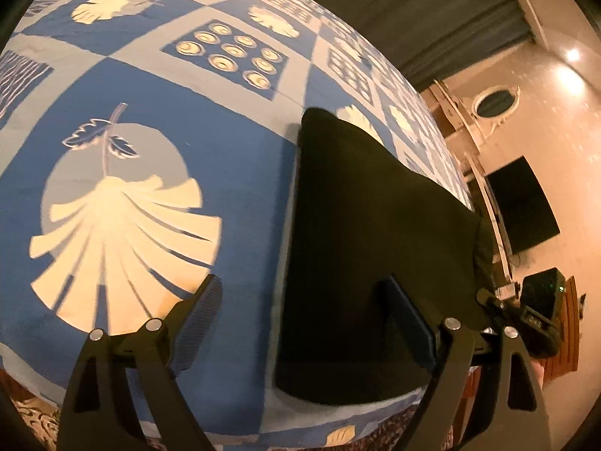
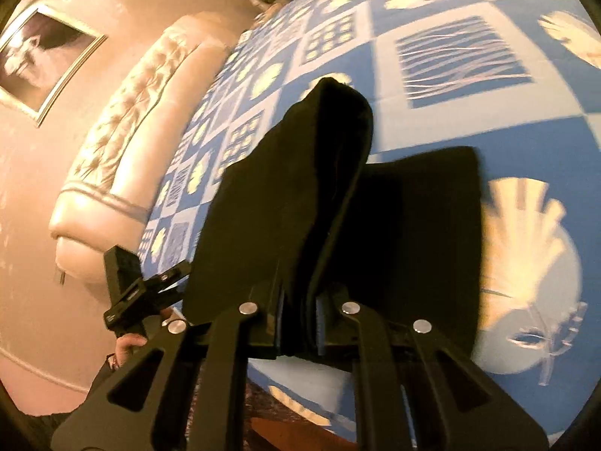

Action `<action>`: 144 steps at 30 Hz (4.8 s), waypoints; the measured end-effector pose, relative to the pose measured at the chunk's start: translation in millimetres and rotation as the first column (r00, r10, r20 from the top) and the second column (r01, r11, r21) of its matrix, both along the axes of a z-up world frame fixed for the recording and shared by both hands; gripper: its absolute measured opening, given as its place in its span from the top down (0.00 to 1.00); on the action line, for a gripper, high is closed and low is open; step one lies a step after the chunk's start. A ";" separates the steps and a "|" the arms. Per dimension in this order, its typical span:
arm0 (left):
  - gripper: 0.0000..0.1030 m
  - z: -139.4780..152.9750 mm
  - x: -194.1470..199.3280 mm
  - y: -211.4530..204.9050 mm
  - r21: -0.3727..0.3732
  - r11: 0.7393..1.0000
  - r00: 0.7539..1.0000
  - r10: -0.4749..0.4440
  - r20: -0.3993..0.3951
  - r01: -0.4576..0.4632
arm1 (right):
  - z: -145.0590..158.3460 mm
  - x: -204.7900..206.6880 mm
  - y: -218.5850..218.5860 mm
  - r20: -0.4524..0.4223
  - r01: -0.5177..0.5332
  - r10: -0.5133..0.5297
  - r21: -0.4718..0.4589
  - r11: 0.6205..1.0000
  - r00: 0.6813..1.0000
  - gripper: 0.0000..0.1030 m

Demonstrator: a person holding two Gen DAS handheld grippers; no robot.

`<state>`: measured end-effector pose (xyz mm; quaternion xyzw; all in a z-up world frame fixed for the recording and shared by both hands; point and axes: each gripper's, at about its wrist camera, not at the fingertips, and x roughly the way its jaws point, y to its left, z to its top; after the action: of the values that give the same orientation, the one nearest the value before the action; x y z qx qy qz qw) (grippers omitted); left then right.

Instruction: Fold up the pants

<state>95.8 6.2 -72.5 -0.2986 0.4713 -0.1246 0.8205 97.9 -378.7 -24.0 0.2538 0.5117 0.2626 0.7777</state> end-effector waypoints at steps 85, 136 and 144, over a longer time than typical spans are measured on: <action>0.47 -9.0 -8.1 -50.6 0.013 0.981 0.980 -0.192 -0.052 0.193 | -86.2 -33.0 -70.0 -0.178 0.044 -0.004 0.223 0.974 0.984 0.66; 0.30 -27.4 183.6 -43.8 -0.131 0.913 0.922 -0.380 0.074 0.387 | -82.4 125.9 -63.7 -0.105 0.056 -0.035 0.214 0.975 0.994 0.68; 0.56 -37.1 181.7 -37.8 -0.115 0.927 0.934 -0.355 0.044 0.358 | -90.1 121.4 -66.9 -0.084 0.064 -0.045 0.240 0.969 0.995 0.73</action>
<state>277.5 -31.6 -109.6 -0.2559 0.5000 -0.3034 0.7697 219.3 -445.7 -114.1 0.3707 0.4985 0.2916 0.7274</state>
